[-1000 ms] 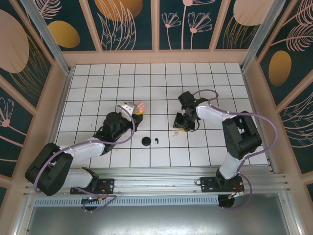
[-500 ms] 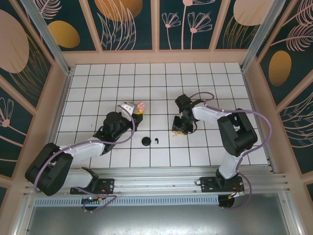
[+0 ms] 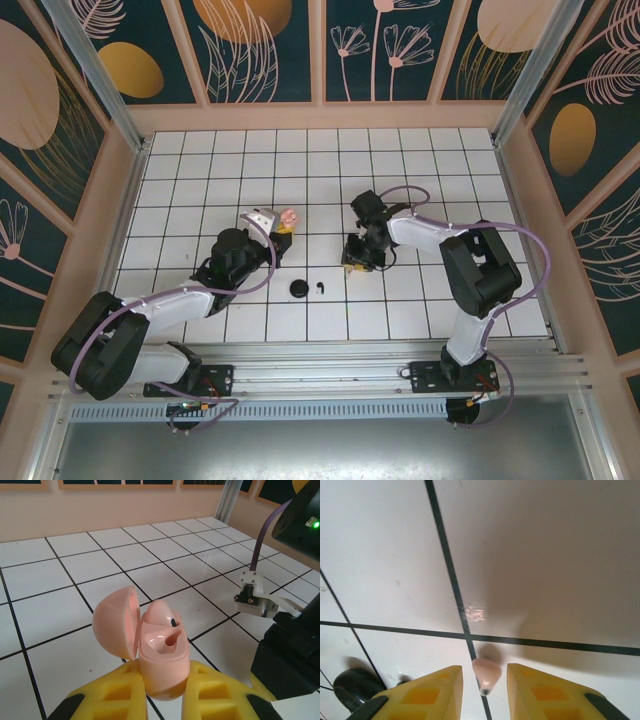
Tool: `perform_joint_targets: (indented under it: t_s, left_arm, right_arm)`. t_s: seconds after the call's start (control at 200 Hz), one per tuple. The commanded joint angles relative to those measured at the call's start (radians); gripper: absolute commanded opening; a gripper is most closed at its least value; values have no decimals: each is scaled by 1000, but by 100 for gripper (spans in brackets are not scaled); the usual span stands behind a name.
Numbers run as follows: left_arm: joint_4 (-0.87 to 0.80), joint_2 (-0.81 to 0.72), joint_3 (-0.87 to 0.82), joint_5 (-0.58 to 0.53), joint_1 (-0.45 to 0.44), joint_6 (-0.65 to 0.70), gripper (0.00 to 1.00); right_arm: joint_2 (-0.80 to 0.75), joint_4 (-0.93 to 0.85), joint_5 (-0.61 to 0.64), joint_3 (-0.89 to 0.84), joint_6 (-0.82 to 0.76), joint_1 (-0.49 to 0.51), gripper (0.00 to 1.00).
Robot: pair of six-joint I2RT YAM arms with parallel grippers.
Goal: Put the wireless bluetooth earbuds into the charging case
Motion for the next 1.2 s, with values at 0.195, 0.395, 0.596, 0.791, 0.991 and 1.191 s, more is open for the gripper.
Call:
perform_joint_targets:
  t_s: [0.195,0.395,0.596,0.791,0.991,1.191]
  left_arm:
    - [-1,-11,12,-4,3,21,8]
    - [-2,-8,15,-1,3,22,8]
    - [-7,-12,17,-1,3,27,8]
    - [-11,-13,17,-3,3,27,8]
    - [-13,-9,23,-3,3,30,8]
    - [-18,-4,28,0,2,32,8]
  right_arm:
    - [-30,-158,89,62,10,7,31]
    - [-8,-130,64,61,17,26,30]
    - [35,-114,59,69,11,38,29]
    - [62,-86,51,64,7,39,28]
    - [87,-64,38,68,4,39,28]
    - [100,-51,31,63,6,41,25]
